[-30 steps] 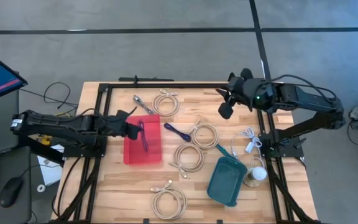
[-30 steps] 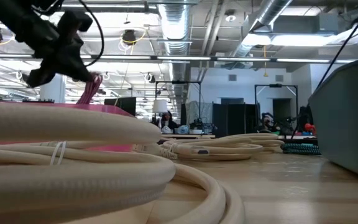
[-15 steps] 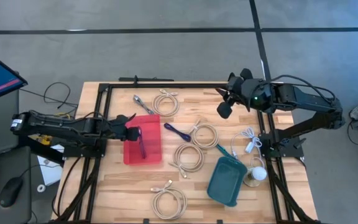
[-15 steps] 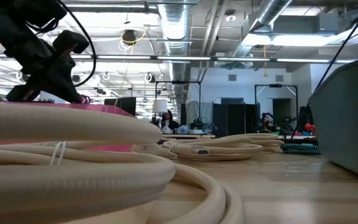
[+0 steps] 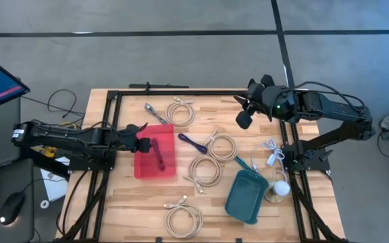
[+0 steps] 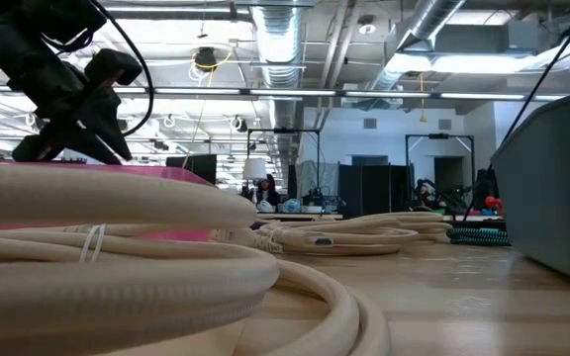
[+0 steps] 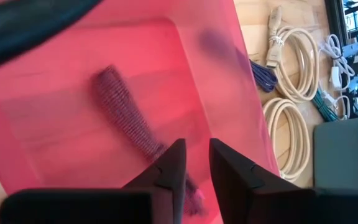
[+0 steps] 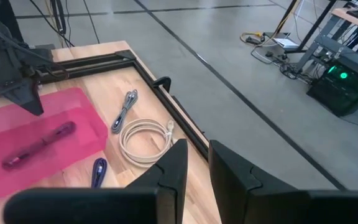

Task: Pick & Place USB Port
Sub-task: Put the white HDMI cable into the blue bin

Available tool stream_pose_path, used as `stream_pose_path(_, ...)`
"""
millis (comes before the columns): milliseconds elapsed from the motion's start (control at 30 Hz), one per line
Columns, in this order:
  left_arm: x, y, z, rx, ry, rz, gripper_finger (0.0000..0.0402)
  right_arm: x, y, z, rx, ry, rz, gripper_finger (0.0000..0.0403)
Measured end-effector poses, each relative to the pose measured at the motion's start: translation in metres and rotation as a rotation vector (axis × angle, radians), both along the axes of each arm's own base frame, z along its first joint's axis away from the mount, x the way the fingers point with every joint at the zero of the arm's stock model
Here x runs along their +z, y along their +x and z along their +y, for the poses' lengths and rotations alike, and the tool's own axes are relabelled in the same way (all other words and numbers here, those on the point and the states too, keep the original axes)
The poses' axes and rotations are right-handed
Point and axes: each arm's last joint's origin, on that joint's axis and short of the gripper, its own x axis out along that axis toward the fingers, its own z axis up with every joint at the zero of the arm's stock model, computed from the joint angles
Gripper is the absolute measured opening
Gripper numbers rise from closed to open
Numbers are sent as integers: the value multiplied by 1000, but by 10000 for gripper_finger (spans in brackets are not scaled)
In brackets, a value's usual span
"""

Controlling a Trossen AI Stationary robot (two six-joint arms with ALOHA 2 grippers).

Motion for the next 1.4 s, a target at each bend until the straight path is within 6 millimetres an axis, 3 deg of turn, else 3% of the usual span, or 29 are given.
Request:
stream_pose_path(267,7,7,-1,-79,64,-82,74,-1,-3,0,22,-34,53,58)
stream_pose_path(467,44,25,-1,-240,373,-438,50,-5,-13,1,8,2,99,58)
stream_pose_path(700,81,27,-2,-259,680,-732,33,-5,-25,3,-17,55,97,58)
stream_pose_path(1000,97,28,-2,-293,772,-769,30,-7,-29,13,80,179,81,58)
stream_pose_path(1400,125,28,-2,-318,935,-746,30,-24,-22,13,-69,344,131,58)
